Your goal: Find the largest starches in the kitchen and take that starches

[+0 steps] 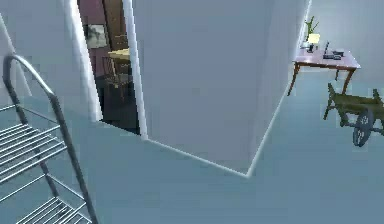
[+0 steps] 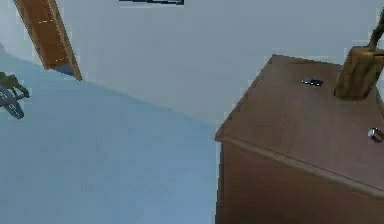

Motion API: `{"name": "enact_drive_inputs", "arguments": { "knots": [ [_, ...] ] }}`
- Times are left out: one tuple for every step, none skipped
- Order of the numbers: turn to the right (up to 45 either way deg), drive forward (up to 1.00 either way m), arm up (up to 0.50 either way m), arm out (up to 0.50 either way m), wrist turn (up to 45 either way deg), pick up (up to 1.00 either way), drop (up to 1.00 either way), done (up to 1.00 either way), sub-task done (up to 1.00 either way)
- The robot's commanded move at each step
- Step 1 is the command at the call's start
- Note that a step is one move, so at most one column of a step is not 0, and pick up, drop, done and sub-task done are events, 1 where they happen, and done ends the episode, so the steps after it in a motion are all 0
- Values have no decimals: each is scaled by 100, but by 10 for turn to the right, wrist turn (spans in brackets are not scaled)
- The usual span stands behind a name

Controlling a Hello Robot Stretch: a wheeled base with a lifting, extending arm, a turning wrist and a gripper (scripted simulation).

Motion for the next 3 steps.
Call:
{"name": "enact_drive_inputs", "arguments": {
  "knots": [
    [30,0,0,0,0,0,0,0,0],
    [0,65,0,0,0,0,0,0,0],
    [-240,0,0,0,0,0,0,0,0]
  ]
}}
